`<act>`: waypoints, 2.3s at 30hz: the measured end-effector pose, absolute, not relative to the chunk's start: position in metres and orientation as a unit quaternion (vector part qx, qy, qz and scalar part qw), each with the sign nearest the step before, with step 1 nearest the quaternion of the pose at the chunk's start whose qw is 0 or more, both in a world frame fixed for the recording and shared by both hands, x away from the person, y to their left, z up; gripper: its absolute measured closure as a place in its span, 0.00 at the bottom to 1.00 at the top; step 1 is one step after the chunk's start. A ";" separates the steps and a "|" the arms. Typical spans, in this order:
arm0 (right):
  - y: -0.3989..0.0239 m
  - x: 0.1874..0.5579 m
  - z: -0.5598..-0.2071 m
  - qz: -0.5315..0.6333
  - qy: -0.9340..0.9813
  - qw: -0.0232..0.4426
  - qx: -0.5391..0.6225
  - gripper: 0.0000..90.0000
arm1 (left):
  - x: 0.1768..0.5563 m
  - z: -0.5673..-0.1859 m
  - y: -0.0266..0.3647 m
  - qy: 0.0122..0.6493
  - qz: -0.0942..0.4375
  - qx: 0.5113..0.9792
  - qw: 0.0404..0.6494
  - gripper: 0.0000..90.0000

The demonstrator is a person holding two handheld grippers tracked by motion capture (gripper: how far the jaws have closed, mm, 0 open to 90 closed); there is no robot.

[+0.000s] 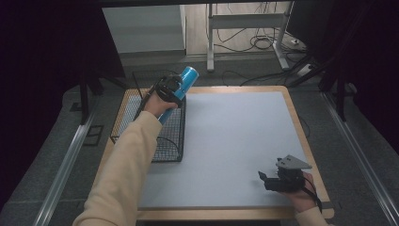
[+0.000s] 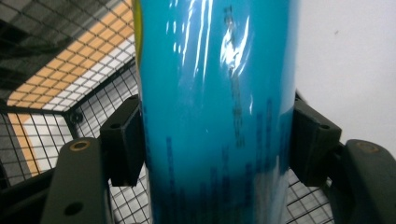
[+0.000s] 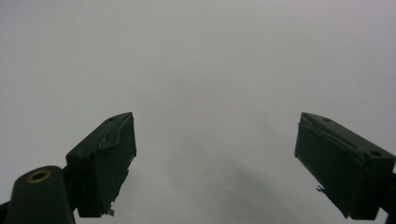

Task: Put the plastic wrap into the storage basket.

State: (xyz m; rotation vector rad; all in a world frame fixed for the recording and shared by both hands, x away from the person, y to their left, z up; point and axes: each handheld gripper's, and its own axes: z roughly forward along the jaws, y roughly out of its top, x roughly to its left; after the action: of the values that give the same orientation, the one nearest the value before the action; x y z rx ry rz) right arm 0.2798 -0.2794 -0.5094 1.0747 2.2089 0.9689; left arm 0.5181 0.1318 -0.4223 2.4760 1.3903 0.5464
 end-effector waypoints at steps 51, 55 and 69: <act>-0.277 0.278 -0.508 0.355 0.812 0.251 0.390 0.14 | 0.448 -0.374 0.122 0.463 0.171 0.827 0.268 0.14; -0.277 0.278 -0.508 0.355 0.811 0.252 0.390 0.14 | 0.422 -0.367 0.112 0.430 0.163 0.835 0.302 0.15; -0.276 0.276 -0.507 0.355 0.811 0.254 0.389 0.14 | 0.343 -0.390 0.060 0.336 0.123 0.858 0.369 0.17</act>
State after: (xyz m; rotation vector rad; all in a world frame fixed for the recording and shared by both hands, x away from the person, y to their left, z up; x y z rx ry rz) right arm 0.2764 -0.2764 -0.5071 1.0576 2.2042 0.9650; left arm 0.3428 0.0597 -0.3904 2.2014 0.8625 0.3167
